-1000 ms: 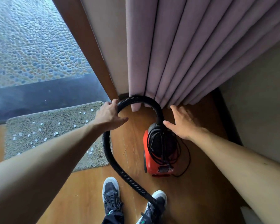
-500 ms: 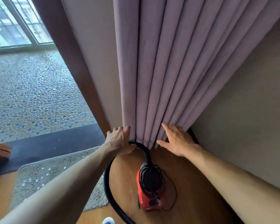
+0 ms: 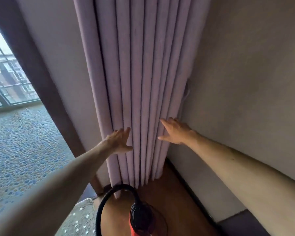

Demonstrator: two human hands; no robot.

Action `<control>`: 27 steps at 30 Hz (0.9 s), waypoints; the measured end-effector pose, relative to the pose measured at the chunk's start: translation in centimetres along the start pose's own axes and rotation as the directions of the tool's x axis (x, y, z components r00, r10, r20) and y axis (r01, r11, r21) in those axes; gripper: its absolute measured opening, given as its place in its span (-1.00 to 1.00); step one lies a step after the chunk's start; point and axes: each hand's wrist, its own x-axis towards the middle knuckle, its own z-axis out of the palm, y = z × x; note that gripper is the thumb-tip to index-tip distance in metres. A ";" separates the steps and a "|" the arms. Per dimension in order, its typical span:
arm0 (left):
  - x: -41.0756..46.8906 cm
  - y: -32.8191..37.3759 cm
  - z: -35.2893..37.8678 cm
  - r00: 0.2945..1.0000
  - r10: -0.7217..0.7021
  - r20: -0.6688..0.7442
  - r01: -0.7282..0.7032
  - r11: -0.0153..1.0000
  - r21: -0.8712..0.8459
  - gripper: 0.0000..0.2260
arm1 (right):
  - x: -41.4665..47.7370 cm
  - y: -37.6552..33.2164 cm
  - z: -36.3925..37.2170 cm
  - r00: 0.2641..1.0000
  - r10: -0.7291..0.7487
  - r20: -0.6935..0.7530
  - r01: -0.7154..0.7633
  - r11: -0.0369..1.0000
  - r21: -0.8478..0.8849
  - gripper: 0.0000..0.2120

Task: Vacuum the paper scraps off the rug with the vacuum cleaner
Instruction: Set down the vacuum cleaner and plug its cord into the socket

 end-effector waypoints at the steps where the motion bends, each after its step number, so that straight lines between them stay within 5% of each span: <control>1: 0.2 0.5 -1.4 1.000 0.015 -0.012 -0.015 1.000 0.007 -0.16 | -0.4 0.5 -1.5 1.000 0.013 -0.014 -0.013 1.000 -0.006 -0.19; 11: 2.1 3.0 -10.5 0.975 0.208 -0.082 -0.196 0.972 0.133 -0.22 | -4.0 1.3 -9.6 0.978 0.194 -0.078 -0.193 0.981 0.022 -0.17; 27: 2.1 4.2 -15.3 0.872 0.485 0.062 -0.488 0.854 0.183 -0.19 | -11.5 -2.2 -12.1 0.851 0.515 -0.103 -0.516 0.856 0.025 -0.21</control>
